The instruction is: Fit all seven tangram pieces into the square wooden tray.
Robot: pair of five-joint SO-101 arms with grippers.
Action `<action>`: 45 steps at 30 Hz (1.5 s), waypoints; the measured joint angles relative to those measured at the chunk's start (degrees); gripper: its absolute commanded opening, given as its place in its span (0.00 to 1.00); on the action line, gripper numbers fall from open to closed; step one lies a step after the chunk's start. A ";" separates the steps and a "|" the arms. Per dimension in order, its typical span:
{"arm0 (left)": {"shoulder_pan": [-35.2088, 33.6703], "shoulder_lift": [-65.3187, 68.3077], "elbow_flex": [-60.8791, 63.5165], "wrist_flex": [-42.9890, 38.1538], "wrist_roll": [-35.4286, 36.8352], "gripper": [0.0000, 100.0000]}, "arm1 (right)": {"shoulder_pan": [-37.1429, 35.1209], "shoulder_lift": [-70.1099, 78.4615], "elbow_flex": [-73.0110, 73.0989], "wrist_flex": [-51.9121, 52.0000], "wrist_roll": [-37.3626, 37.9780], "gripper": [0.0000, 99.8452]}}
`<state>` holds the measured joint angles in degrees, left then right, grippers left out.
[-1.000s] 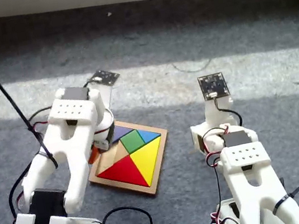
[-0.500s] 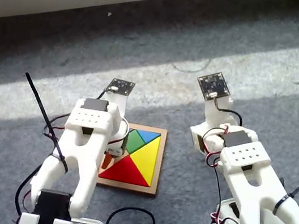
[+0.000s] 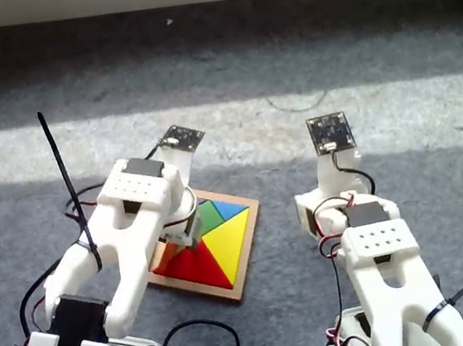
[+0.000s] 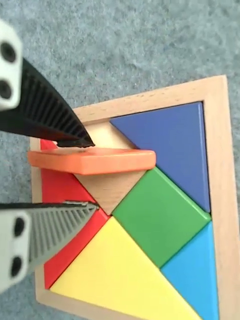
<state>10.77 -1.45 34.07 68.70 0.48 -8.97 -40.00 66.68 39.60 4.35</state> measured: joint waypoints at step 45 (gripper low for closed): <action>-11.25 -5.36 -0.97 -0.26 0.00 0.19 | 0.00 0.00 0.00 0.00 0.00 0.01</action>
<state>-0.48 -6.81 33.10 68.44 0.48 -8.97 -40.00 66.68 39.60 4.35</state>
